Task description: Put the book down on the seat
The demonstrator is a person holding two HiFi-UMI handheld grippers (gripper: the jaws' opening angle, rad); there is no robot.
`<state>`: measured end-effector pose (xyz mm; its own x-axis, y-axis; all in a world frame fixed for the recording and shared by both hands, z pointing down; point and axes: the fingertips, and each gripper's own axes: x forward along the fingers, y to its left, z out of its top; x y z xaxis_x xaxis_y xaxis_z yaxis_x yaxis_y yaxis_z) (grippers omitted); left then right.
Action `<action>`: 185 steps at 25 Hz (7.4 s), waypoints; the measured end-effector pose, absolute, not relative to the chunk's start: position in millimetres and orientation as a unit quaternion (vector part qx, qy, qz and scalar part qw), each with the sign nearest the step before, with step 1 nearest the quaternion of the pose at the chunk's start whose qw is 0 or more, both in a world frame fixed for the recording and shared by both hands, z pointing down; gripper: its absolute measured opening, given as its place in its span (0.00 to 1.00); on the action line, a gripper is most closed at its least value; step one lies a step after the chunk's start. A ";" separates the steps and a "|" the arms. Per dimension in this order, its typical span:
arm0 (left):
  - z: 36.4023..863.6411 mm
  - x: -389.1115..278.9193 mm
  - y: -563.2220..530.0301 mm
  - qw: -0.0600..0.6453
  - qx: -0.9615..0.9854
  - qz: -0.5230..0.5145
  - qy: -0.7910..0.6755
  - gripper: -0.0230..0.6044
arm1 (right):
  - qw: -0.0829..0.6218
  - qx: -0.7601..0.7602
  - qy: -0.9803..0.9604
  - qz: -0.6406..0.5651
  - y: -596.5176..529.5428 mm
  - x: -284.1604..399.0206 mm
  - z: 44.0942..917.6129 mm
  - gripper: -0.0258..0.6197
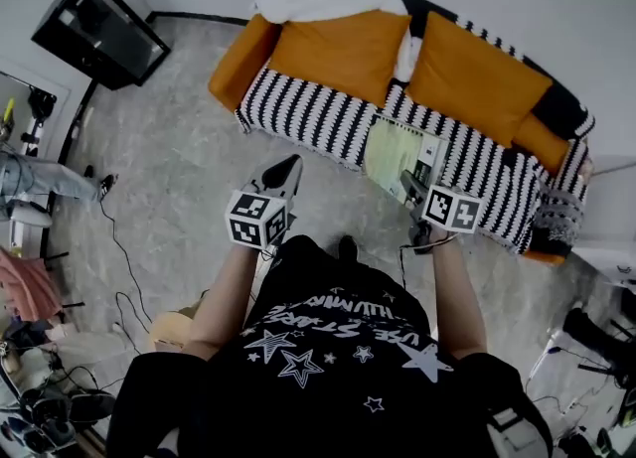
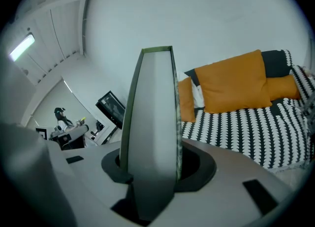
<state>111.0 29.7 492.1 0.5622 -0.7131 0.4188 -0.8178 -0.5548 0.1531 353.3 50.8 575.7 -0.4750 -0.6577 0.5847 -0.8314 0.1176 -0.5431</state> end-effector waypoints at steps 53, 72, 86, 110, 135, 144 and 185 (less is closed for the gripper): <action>554.9 -151.4 -313.3 0.258 0.827 0.142 -0.479 0.05 | 0.263 0.385 -0.778 0.420 -323.2 44.3 612.0 0.31; 599.1 -164.2 -405.3 0.306 0.767 0.160 -0.540 0.05 | 0.421 0.220 -0.790 0.387 -417.3 -3.9 709.8 0.31; 637.3 -160.5 -440.0 0.340 0.745 0.174 -0.546 0.05 | 0.386 0.184 -0.811 0.400 -478.1 -38.2 760.6 0.44; 572.5 -152.0 -404.6 0.279 0.806 0.133 -0.505 0.05 | 0.273 0.402 -0.824 0.293 -502.3 35.2 627.0 0.41; 513.4 -132.0 -280.4 0.222 0.874 0.102 -0.419 0.05 | 0.220 0.491 -0.804 0.253 -285.1 57.9 553.8 0.10; 512.5 -115.9 -261.9 0.217 0.883 0.100 -0.403 0.05 | 0.222 0.505 -0.795 0.253 -250.1 85.8 552.3 0.09; 513.0 107.2 -26.1 0.193 0.876 0.131 -0.423 0.05 | 0.149 0.482 -0.811 0.295 4.0 308.6 575.2 0.09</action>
